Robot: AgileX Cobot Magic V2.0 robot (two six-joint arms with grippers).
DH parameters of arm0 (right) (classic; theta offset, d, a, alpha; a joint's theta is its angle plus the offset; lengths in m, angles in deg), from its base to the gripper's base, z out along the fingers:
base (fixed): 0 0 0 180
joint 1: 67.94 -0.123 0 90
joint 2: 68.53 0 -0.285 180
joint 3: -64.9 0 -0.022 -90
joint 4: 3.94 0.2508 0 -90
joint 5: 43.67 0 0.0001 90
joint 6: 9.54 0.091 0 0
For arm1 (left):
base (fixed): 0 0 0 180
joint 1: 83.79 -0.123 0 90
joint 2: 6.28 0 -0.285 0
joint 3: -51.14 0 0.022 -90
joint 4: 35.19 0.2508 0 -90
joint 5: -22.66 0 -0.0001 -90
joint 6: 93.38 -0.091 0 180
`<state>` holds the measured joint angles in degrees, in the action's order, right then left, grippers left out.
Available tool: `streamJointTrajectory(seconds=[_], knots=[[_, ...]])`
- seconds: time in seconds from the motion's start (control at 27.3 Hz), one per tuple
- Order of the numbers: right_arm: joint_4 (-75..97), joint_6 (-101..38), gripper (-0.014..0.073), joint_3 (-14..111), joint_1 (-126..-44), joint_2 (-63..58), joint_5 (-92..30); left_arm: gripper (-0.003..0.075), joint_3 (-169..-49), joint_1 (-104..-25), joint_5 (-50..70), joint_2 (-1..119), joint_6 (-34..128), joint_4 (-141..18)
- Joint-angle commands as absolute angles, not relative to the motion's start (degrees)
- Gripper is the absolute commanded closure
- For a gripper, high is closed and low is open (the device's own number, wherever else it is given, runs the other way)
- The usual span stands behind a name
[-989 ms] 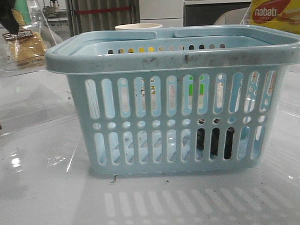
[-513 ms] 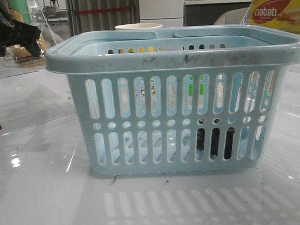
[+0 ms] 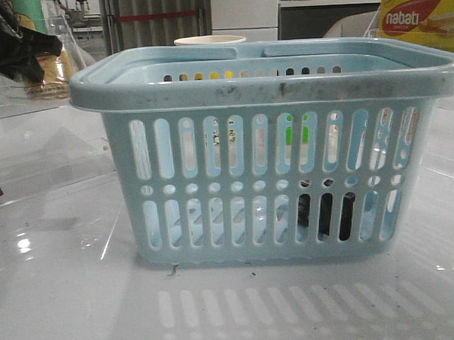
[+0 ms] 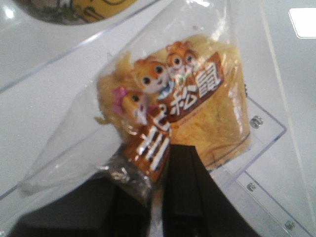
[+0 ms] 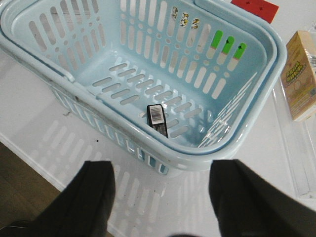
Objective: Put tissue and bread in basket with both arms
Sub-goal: 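Grasp the squirrel-printed bread bag on the shelf with the left gripper, then lift the bread bag with the left gripper and carry it over the basket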
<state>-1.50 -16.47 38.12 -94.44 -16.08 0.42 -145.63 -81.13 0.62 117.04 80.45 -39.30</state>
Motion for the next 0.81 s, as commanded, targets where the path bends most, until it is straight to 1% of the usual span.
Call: streamJointTrajectory(seconds=[0.0, 0.33, 0.48, 0.59, 0.7, 0.77], knots=[[-2.1, -17.0, 0.0073, 39.6, -94.5, -16.3, -3.3, 0.0629, -147.7, -80.9, 1.6, 110.8, 80.9, -39.6], [-2.1, -17.0, 0.0073, 39.6, -94.5, -16.3, -3.3, 0.0629, -147.7, -80.7, -4.9, 98.6, 80.9, -39.6], [-2.1, -17.0, 0.0073, 39.6, -94.5, -16.3, -3.3, 0.0629, -147.7, -78.8, -8.7, 93.1, 80.4, -39.6], [-2.1, -17.0, 0.0073, 39.6, -94.5, -16.3, -3.3, 0.0629, -147.7, -75.1, -14.3, 87.9, 80.4, -39.6], [-2.1, -17.0, 0.0073, 39.6, -94.5, -16.3, -3.3, 0.0629, -147.7, -70.4, -17.4, 85.5, 80.1, -39.5], [-2.1, -17.0, 0.0073, 39.6, -94.5, -16.3, -3.3, 0.0629, -147.7, -66.6, -19.3, 84.6, 77.1, -39.5]])
